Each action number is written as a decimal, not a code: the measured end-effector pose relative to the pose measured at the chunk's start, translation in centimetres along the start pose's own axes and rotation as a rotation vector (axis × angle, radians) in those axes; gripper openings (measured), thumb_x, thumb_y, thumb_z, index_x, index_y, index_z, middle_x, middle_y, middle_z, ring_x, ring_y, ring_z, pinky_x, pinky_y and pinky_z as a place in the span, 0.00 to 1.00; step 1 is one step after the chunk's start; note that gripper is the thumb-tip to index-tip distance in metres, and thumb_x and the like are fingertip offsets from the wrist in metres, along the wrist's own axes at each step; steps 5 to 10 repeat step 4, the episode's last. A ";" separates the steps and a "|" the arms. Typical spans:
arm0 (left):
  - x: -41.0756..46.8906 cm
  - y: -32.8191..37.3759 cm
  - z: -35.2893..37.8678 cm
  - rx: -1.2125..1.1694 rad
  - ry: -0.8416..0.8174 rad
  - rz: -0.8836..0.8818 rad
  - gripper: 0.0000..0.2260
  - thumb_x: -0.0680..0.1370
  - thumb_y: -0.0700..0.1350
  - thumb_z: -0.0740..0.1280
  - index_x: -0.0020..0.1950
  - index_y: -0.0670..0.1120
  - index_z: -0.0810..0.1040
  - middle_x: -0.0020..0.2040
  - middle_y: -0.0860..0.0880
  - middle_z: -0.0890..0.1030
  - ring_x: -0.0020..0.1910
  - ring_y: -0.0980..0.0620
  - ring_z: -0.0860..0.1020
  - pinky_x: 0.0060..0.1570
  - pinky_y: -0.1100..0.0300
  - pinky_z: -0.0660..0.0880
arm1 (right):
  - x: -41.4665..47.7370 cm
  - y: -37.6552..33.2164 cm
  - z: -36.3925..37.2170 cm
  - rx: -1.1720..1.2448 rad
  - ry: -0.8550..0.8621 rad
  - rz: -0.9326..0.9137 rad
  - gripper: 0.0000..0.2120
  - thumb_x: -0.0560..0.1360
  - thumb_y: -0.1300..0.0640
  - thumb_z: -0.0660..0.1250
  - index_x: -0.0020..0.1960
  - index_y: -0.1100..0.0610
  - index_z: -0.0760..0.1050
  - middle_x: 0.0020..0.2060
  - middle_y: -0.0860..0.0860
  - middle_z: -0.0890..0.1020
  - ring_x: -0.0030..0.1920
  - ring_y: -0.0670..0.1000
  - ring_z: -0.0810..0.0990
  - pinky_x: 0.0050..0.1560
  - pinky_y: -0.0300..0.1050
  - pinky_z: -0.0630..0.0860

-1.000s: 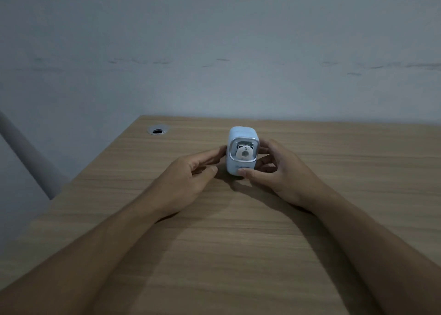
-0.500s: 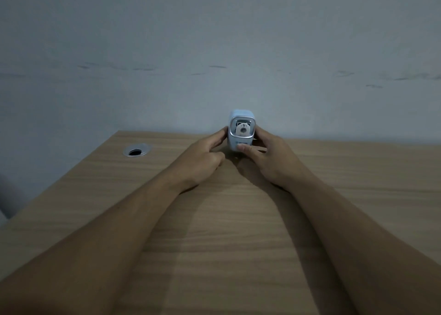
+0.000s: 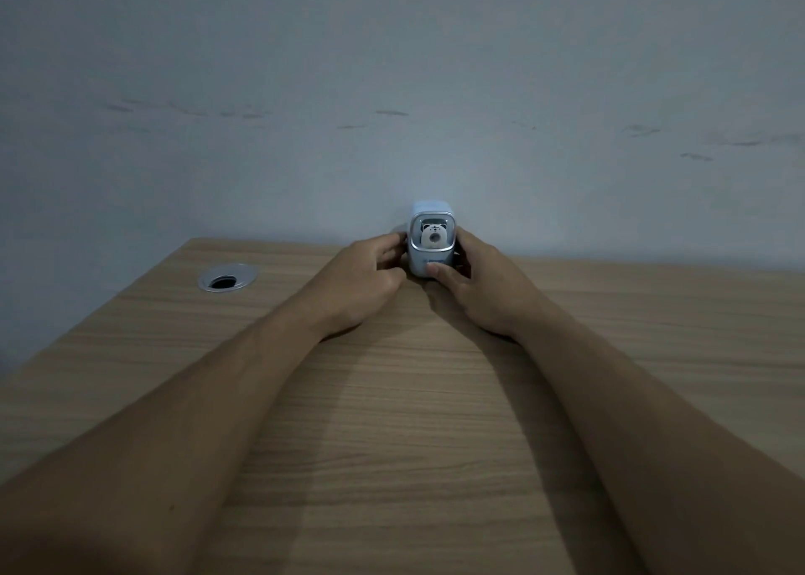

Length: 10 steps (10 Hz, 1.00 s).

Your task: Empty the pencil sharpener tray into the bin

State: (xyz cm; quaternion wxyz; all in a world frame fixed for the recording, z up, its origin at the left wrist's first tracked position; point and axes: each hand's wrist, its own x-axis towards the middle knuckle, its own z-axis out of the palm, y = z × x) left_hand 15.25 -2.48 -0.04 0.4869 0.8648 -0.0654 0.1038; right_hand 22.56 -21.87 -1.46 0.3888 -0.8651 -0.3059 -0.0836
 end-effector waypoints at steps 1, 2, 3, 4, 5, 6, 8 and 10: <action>0.1 -0.4 -0.1 0.023 0.007 0.017 0.31 0.79 0.27 0.61 0.80 0.46 0.76 0.66 0.64 0.81 0.59 0.82 0.76 0.67 0.78 0.70 | -0.1 -0.3 -0.1 0.000 -0.009 0.023 0.23 0.84 0.53 0.72 0.78 0.50 0.75 0.70 0.46 0.85 0.69 0.48 0.84 0.72 0.46 0.77; -0.1 -0.6 -0.1 0.084 0.021 0.042 0.31 0.76 0.37 0.63 0.80 0.49 0.77 0.70 0.59 0.82 0.67 0.68 0.80 0.75 0.63 0.72 | -0.2 -0.6 -0.1 0.006 -0.005 0.044 0.23 0.83 0.50 0.73 0.77 0.49 0.75 0.70 0.46 0.85 0.68 0.49 0.84 0.71 0.48 0.78; -0.4 -0.5 0.0 0.331 0.092 0.012 0.27 0.74 0.50 0.63 0.73 0.48 0.81 0.68 0.48 0.87 0.68 0.49 0.84 0.71 0.50 0.78 | -0.4 -0.8 0.1 -0.039 0.015 0.097 0.20 0.82 0.48 0.71 0.71 0.52 0.76 0.65 0.47 0.86 0.64 0.51 0.84 0.66 0.51 0.79; -1.0 -0.6 0.3 0.542 0.120 -0.064 0.26 0.75 0.59 0.60 0.66 0.45 0.81 0.65 0.45 0.87 0.65 0.42 0.83 0.64 0.45 0.80 | -1.1 -1.3 0.1 -0.080 0.043 0.136 0.14 0.81 0.50 0.69 0.59 0.58 0.73 0.55 0.53 0.86 0.56 0.60 0.83 0.55 0.53 0.78; -1.0 -0.6 0.3 0.542 0.120 -0.064 0.26 0.75 0.59 0.60 0.66 0.45 0.81 0.65 0.45 0.87 0.65 0.42 0.83 0.64 0.45 0.80 | -1.1 -1.3 0.1 -0.080 0.043 0.136 0.14 0.81 0.50 0.69 0.59 0.58 0.73 0.55 0.53 0.86 0.56 0.60 0.83 0.55 0.53 0.78; -1.0 -0.6 0.3 0.542 0.120 -0.064 0.26 0.75 0.59 0.60 0.66 0.45 0.81 0.65 0.45 0.87 0.65 0.42 0.83 0.64 0.45 0.80 | -1.1 -1.3 0.1 -0.080 0.043 0.136 0.14 0.81 0.50 0.69 0.59 0.58 0.73 0.55 0.53 0.86 0.56 0.60 0.83 0.55 0.53 0.78; -1.0 -0.6 0.3 0.542 0.120 -0.064 0.26 0.75 0.59 0.60 0.66 0.45 0.81 0.65 0.45 0.87 0.65 0.42 0.83 0.64 0.45 0.80 | -1.1 -1.3 0.1 -0.080 0.043 0.136 0.14 0.81 0.50 0.69 0.59 0.58 0.73 0.55 0.53 0.86 0.56 0.60 0.83 0.55 0.53 0.78; -1.0 -0.6 0.3 0.542 0.120 -0.064 0.26 0.75 0.59 0.60 0.66 0.45 0.81 0.65 0.45 0.87 0.65 0.42 0.83 0.64 0.45 0.80 | -1.1 -1.3 0.1 -0.080 0.043 0.136 0.14 0.81 0.50 0.69 0.59 0.58 0.73 0.55 0.53 0.86 0.56 0.60 0.83 0.55 0.53 0.78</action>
